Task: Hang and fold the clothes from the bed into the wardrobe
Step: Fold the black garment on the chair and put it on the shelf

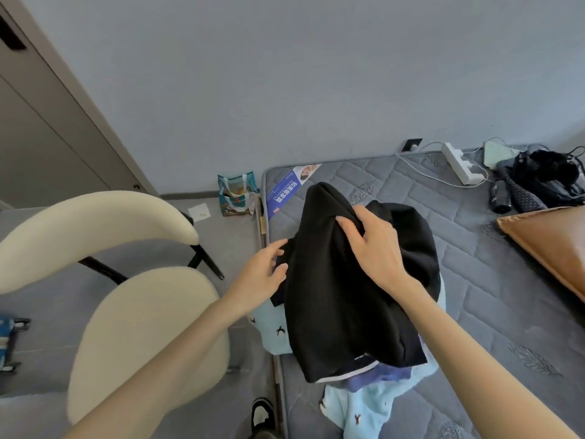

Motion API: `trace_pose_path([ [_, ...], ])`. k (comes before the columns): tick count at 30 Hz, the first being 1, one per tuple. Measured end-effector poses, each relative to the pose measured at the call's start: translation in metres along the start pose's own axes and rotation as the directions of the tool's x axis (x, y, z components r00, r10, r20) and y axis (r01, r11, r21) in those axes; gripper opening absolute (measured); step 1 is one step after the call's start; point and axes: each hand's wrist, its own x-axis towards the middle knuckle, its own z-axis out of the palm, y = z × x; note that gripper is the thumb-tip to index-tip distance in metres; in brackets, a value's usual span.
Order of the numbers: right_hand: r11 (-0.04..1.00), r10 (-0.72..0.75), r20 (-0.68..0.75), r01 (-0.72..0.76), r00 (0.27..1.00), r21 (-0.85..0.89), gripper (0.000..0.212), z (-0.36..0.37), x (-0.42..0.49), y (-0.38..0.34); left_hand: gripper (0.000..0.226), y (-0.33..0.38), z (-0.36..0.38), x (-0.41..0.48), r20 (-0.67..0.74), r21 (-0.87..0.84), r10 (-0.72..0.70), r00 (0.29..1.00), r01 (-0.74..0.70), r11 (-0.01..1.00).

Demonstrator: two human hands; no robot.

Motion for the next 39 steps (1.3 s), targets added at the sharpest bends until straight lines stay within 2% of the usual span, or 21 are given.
trace_pose_path([
  [5,0.931,0.039,-0.071,-0.011,0.997,0.364,0.042,-0.009,0.044,-0.097,0.050,0.024,-0.063,-0.044,-0.206,-0.083,0.073,0.976,-0.092,0.992],
  [7,0.892,-0.002,-0.047,0.023,0.999,0.451,0.048,-0.008,0.054,-0.138,0.048,0.032,-0.092,-0.066,-0.331,-0.123,0.106,0.938,-0.154,0.980],
  [10,0.823,-0.084,-0.017,0.079,0.996,0.563,0.046,-0.001,0.056,-0.199,0.050,0.040,-0.137,-0.108,-0.484,-0.156,0.149,0.862,-0.252,0.955],
  [13,0.777,-0.157,0.009,0.118,0.988,0.618,0.042,0.008,0.045,-0.262,0.053,0.042,-0.170,-0.154,-0.557,-0.051,0.232,0.798,-0.311,0.949],
  [17,0.645,-0.188,0.043,0.090,0.981,0.759,0.034,0.015,0.029,-0.347,0.061,0.038,-0.199,-0.206,-0.656,0.145,0.284,0.699,-0.252,0.957],
  [20,0.535,-0.210,0.100,0.029,0.973,0.844,0.027,0.020,0.015,-0.404,0.076,0.030,-0.222,-0.240,-0.729,0.120,0.214,0.650,-0.185,0.975],
  [21,0.507,-0.222,0.124,0.006,0.967,0.862,0.027,0.023,0.010,-0.421,0.071,0.026,-0.232,-0.251,-0.759,0.090,0.187,0.624,-0.183,0.979],
  [24,0.464,-0.231,0.201,-0.074,0.952,0.883,0.025,0.035,-0.005,-0.461,0.022,0.013,-0.267,-0.289,-0.834,0.089,0.167,0.526,-0.171,0.981],
  [25,0.460,-0.217,0.236,-0.114,0.947,0.881,0.027,0.041,-0.009,-0.470,0.013,0.010,-0.278,-0.304,-0.846,0.089,0.162,0.508,-0.166,0.982],
  [28,0.446,-0.165,0.364,-0.259,0.917,0.856,0.031,0.062,-0.016,-0.487,0.012,0.007,-0.306,-0.347,-0.868,0.104,0.157,0.471,-0.135,0.985],
  [30,0.420,-0.208,0.510,-0.395,0.835,0.817,0.015,0.078,-0.021,-0.496,0.015,0.010,-0.326,-0.370,-0.876,0.111,0.162,0.454,-0.136,0.984],
  [32,0.442,-0.317,0.661,-0.511,0.680,0.737,0.028,0.095,-0.031,-0.503,0.013,0.013,-0.343,-0.390,-0.895,0.105,0.145,0.422,-0.117,0.988],
  [33,0.533,-0.368,0.710,-0.489,0.600,0.690,0.035,0.102,-0.039,-0.504,0.012,0.013,-0.351,-0.398,-0.913,0.076,0.112,0.393,-0.106,0.991],
  [35,0.737,-0.450,0.789,-0.324,0.419,0.593,0.044,0.114,-0.062,-0.503,0.012,0.008,-0.365,-0.415,-0.945,-0.022,0.011,0.327,-0.097,0.995],
  [36,0.792,-0.474,0.814,-0.241,0.336,0.560,0.050,0.120,-0.074,-0.501,0.014,0.004,-0.371,-0.422,-0.951,-0.073,-0.039,0.307,-0.100,0.992],
  [39,0.815,-0.568,0.815,-0.058,0.114,0.577,0.070,0.126,-0.112,-0.493,0.021,-0.009,-0.383,-0.442,-0.949,-0.194,-0.165,0.267,-0.086,0.977],
])
